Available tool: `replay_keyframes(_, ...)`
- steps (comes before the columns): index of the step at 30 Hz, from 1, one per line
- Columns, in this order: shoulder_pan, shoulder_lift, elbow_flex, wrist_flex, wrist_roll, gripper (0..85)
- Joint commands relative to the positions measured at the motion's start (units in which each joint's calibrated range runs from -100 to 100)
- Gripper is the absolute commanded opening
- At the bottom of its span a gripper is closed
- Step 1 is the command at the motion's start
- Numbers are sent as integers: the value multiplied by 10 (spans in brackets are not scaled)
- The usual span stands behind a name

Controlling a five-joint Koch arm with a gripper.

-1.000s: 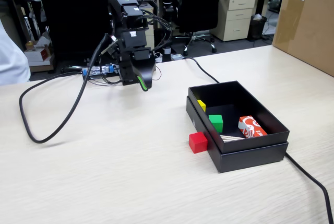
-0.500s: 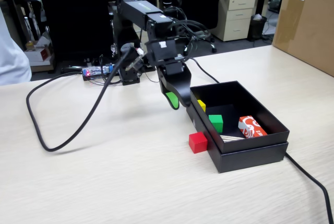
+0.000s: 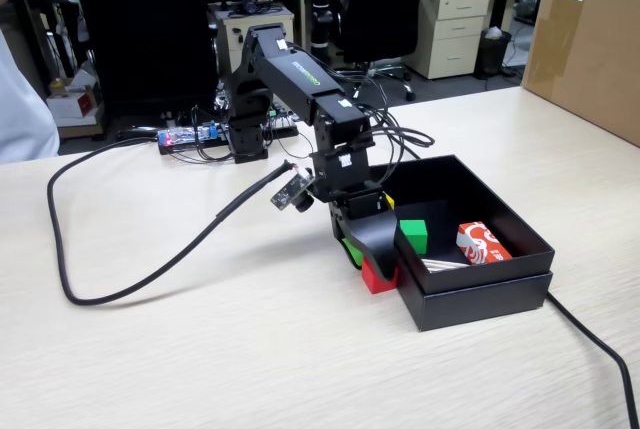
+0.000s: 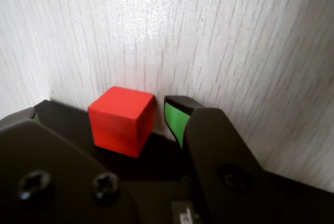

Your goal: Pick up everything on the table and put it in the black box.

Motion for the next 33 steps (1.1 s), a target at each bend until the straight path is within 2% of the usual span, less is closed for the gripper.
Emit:
replay_keyframes(1, 4, 8, 61, -3, 1, 449)
replay_keyframes(5, 6, 19, 68, -4, 3, 354)
replay_keyframes(13, 8, 30, 86, -4, 3, 9)
replay_keyframes(19, 1, -47, 54, -36, 2, 9)
replay_keyframes(25, -13, -388, -78, -66, -7, 7)
replay_keyframes(30, 21, -570, -138, -66, -7, 7)
replay_keyframes(33, 56, -579, -119, -65, -2, 8)
